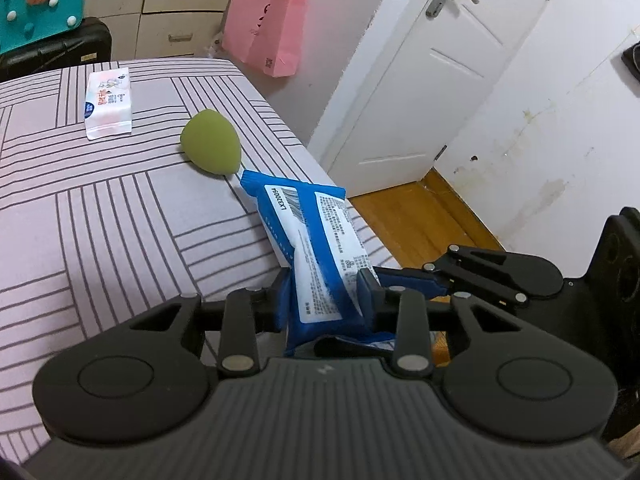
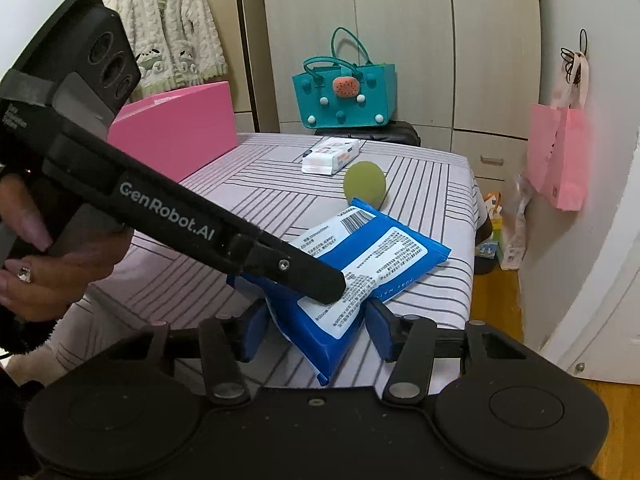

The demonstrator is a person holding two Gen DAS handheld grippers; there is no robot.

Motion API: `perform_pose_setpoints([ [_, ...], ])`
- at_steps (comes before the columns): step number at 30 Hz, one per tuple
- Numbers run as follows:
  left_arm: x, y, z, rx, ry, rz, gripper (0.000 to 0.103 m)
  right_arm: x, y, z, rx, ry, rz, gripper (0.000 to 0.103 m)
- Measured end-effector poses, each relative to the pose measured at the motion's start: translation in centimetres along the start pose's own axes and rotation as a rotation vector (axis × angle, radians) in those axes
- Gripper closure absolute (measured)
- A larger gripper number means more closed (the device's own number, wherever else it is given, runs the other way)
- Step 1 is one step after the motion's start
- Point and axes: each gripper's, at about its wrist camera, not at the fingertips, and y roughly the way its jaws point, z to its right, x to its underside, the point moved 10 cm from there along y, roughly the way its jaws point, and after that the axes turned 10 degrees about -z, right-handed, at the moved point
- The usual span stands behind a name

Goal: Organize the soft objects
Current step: 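Lift the blue wipes packet with the left tool and carry it over the pink box, then lower the wipes packet into the box and open the left tool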

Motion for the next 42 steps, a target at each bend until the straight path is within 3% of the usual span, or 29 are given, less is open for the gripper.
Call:
perform_pose_setpoints([
  [8,1.0,-3.0,0.5,-0.017,0.007,-0.04,0.071,-0.7,-1.9,-2.6,-0.049,0.027,-0.051,0.044],
  [11,1.7,-5.1,0.2,-0.013,-0.032,-0.076,0.071,-1.6,-2.9,-4.3,-0.079,0.024,-0.071,0.044],
  [16,2.3,-9.7,-0.9,0.004,-0.061,-0.052,0.071,-3.6,-4.5,-7.9,-0.106,-0.052,-0.047,0.044],
  [21,3.4,-14.2,-2.4,-0.025,-0.082,-0.029,0.071,-5.6,-4.8,-11.6,-0.163,-0.122,-0.043,0.044],
  [25,4.4,-17.8,-3.8,-0.063,-0.101,0.002,0.071,-7.3,-5.0,-14.7,-0.213,-0.171,-0.036,0.044],
  [32,5.5,-25.7,-5.6,-0.177,-0.102,0.131,0.071,-11.8,-5.7,-20.2,-0.33,-0.249,0.024,0.044],
  [42,5.2,-31.4,-13.0,-0.3,-0.179,0.244,0.071,-17.5,-0.7,-26.1,-0.407,-0.284,0.014,0.044],
])
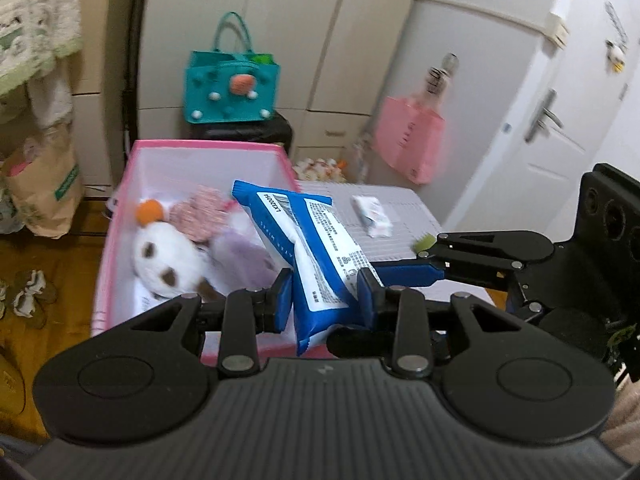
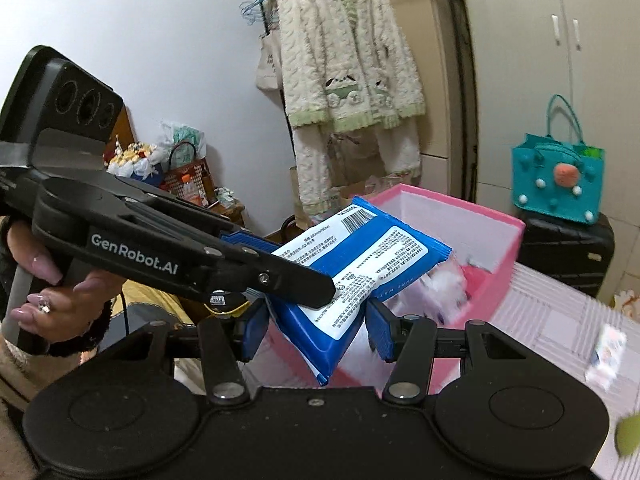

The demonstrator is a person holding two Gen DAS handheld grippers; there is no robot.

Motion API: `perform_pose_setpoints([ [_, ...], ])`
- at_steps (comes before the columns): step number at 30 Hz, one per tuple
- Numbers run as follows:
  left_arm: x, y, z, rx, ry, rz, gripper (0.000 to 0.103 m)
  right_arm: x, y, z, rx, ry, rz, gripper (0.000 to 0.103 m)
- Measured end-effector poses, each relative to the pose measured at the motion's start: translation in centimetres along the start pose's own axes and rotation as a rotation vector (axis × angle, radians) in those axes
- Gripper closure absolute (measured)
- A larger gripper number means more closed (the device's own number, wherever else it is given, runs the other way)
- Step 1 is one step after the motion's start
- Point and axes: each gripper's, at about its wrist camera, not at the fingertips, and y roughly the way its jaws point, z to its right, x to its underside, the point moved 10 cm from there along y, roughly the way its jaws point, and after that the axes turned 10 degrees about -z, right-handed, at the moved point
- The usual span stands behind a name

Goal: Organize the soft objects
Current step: 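Lower the wipes packet into the box and open the left tool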

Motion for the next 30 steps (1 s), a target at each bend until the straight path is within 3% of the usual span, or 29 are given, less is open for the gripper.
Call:
perform_pose_setpoints([
  [7,-3.0,1.8,-5.2,-0.027,-0.058,0.034,0.071,-3.4,4.5,1.5,0.033,-0.043,-0.051,0.044],
  [14,-5.2,6.6,-9.5,-0.021,-0.143,-0.007,0.071,-4.6,9.0,4.4,0.035,0.009,-0.146,0.045],
  [18,-3.7,7.8,-10.4,0.007,-0.183,-0.069,0.071,-3.0,9.6,3.9,-0.02,0.05,-0.199,0.045],
  [25,-0.5,7.2,-9.8,-0.003,-0.11,-0.151,0.07,-1.1,10.0,2.1,-0.098,0.042,-0.297,0.044],
  [28,0.2,7.2,-10.0,-0.032,-0.107,-0.165,0.063,-0.5,10.5,1.5,-0.061,-0.016,-0.326,0.043],
  [30,0.4,7.0,-10.3,-0.092,-0.098,-0.156,0.062,-0.3,10.3,1.4,-0.015,-0.045,-0.331,0.039],
])
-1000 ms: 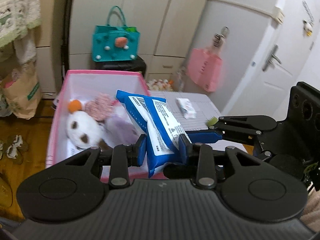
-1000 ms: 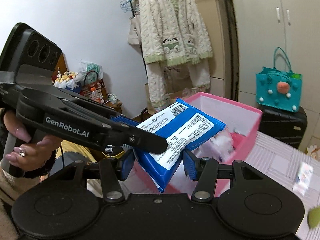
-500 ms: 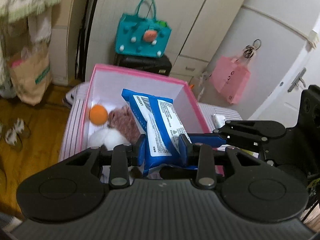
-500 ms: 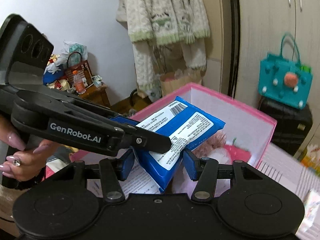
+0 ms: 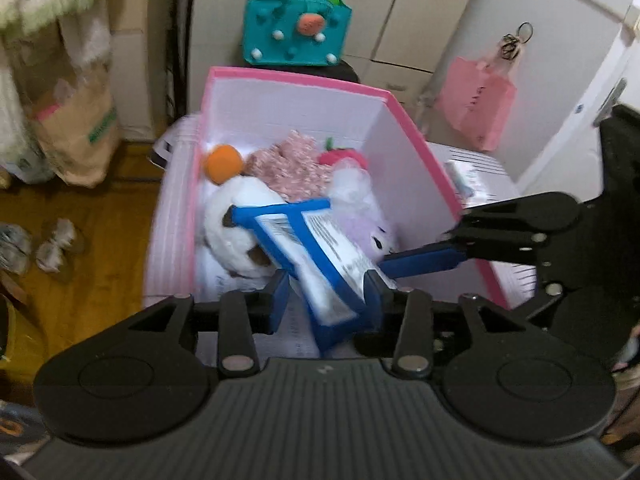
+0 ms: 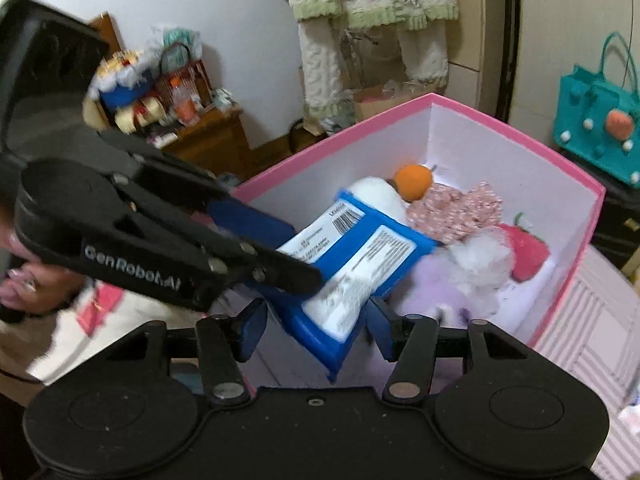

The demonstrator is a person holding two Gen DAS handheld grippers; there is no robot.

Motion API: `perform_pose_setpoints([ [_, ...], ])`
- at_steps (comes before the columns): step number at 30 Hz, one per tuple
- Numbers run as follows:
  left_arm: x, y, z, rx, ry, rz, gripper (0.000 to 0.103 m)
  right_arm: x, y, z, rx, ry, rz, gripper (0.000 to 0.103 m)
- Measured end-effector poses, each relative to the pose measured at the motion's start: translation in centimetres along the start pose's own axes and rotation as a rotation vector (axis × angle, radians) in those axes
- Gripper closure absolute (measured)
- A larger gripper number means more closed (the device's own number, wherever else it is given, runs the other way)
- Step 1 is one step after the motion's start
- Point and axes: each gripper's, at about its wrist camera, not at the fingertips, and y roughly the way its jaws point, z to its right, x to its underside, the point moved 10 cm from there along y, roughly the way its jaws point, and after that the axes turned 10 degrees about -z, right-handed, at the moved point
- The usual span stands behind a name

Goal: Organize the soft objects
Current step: 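Lower the wipes packet into the box and open the left tool, then withdraw both tools from the box toward the green sponge and tissue pack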

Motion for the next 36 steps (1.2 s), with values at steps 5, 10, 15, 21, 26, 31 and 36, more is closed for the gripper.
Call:
perform_pose_setpoints([
  [5,-0.1,-1.5,0.0,-0.039,0.032,0.056,0.056,0.6,-2.4,0.6,0.034,0.025,0.052,0.033],
  [10,0.0,-3.5,0.1,-0.107,0.067,0.124,0.052,1.4,-5.6,1.6,0.047,0.088,0.117,0.033],
  [15,0.5,-4.8,1.1,-0.128,0.105,0.124,0.049,2.9,-8.3,1.7,0.06,0.129,0.153,0.033],
  [21,1.0,-6.5,3.6,-0.126,0.165,0.124,0.046,4.8,-11.2,1.2,0.07,0.137,0.172,0.033],
  [26,1.5,-7.6,5.8,-0.12,0.206,0.118,0.044,6.4,-13.2,0.7,0.087,0.131,0.179,0.033],
  [31,2.1,-8.3,8.0,-0.116,0.24,0.11,0.042,7.8,-15.2,0.4,0.118,0.123,0.192,0.033],
  [36,2.3,-8.5,10.2,-0.112,0.274,0.117,0.041,9.2,-17.0,0.4,0.148,0.121,0.219,0.033],
])
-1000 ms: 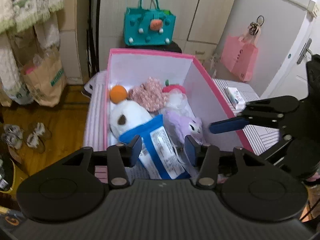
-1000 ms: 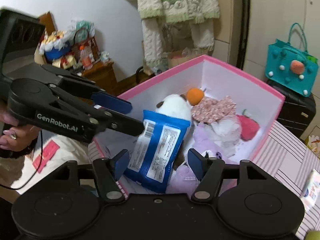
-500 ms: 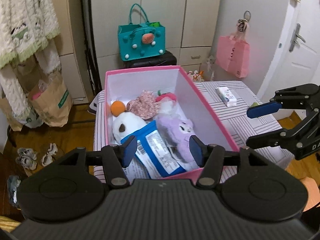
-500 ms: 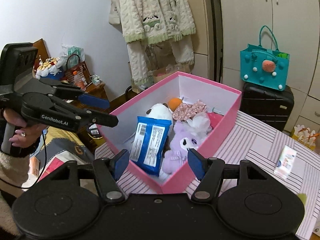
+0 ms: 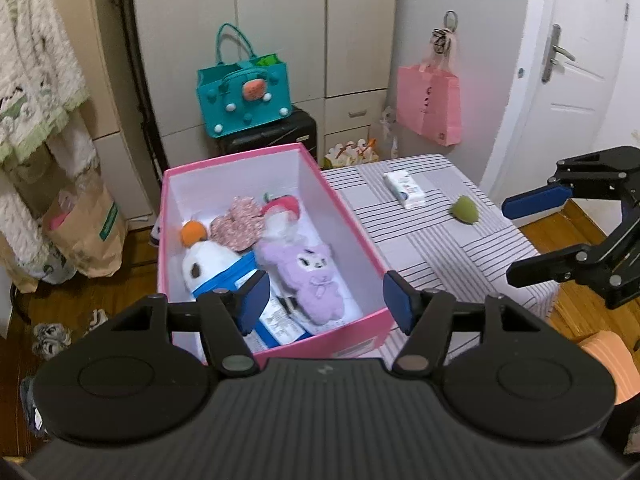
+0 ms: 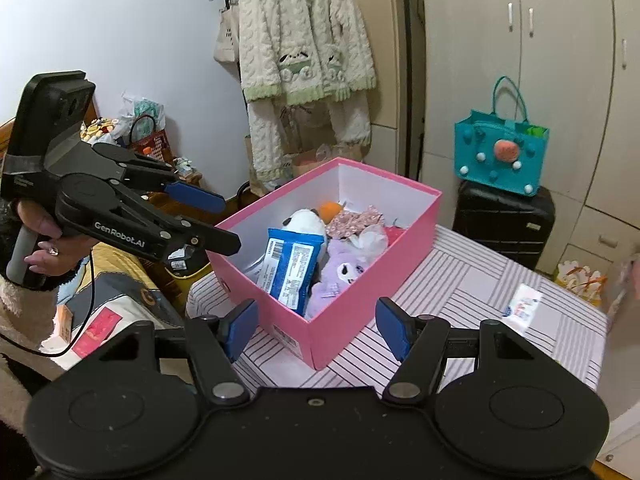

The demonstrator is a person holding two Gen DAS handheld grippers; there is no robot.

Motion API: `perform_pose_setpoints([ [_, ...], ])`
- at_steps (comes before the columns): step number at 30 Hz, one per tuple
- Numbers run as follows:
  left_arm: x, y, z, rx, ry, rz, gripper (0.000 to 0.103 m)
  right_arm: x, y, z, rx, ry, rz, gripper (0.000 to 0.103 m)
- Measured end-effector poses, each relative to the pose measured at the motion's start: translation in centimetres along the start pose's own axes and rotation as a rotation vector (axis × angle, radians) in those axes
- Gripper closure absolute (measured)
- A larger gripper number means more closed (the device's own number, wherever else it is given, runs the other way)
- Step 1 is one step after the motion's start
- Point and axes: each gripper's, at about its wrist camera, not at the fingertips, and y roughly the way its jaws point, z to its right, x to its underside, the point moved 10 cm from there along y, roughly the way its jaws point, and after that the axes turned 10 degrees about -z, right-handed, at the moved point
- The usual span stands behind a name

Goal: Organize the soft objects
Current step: 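Withdraw both tools from the box toward the green sponge and tissue pack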

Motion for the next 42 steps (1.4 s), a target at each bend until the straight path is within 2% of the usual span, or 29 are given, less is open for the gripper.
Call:
perform_pose_setpoints([
  [10,-1.6,1.7,5.2,0.07,0.071,-0.011,0.032,2.6,-2.5,2.5,0.083,0.033,0.035,0.028],
  [18,-3.6,5.0,10.1,0.154,0.113,-0.015,0.025,5.4,-2.7,7.5,0.194,0.115,0.041,0.023],
  [20,-4.2,5.8,11.1,0.161,0.117,-0.008,0.015,6.2,-2.5,8.7,0.217,0.134,0.047,0.02],
  [22,-4.8,6.7,12.1,0.16,0.12,0.008,0.011,6.9,-2.2,10.0,0.244,0.146,0.06,0.02],
  [26,-5.7,8.6,13.6,0.165,0.088,0.036,0.009,8.2,-0.6,12.9,0.257,0.18,0.08,0.02],
  [32,-6.9,12.4,14.8,0.183,0.0,0.043,0.009,9.3,1.6,16.9,0.3,0.173,0.159,0.02],
  [37,-7.8,15.9,15.0,0.184,-0.082,0.052,0.011,10.4,4.6,20.2,0.291,0.231,0.13,0.02],
  [42,-8.9,19.5,15.2,0.129,-0.103,0.07,0.016,11.4,7.0,22.8,0.285,0.287,0.091,0.021],
])
